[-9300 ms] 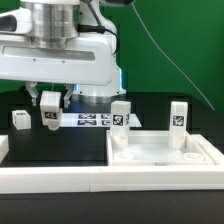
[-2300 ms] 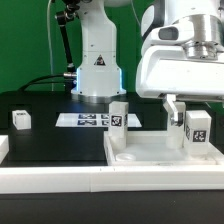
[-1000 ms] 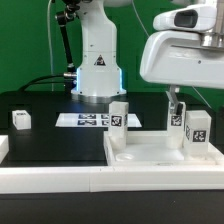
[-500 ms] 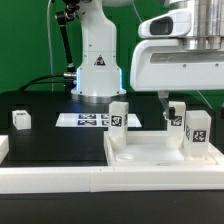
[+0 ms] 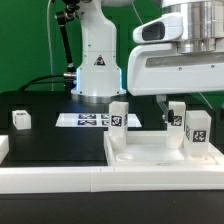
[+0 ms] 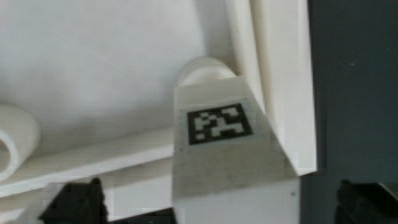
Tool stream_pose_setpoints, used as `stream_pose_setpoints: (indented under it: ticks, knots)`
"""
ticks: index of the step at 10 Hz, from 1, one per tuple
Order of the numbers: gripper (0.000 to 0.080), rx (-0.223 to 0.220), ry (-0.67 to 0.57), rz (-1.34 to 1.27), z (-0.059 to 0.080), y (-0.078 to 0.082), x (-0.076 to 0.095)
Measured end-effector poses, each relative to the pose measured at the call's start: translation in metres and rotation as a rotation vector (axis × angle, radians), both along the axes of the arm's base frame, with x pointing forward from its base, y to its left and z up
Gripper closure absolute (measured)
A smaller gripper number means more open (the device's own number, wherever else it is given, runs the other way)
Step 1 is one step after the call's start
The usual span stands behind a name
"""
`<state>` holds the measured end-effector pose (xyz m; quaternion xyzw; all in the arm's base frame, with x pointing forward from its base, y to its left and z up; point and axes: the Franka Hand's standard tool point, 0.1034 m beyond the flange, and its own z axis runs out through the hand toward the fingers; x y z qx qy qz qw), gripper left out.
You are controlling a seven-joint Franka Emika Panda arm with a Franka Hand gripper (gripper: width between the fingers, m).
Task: Assemble square table
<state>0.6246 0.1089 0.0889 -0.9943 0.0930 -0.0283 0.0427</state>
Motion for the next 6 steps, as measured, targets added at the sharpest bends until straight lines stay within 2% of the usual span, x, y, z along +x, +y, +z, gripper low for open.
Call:
stream_pose_setpoints:
  ticks: [3,5,6]
  knots:
    - [0.015,-0.048,0.003,0.047,-0.0041,0.0068,-0.0026]
    - [0.0421,-0.054,0.002,0.055,-0.004,0.0067,-0.0024]
    - [0.0511,-0.054,0.002,0.054,-0.0042,0.006,-0.0024]
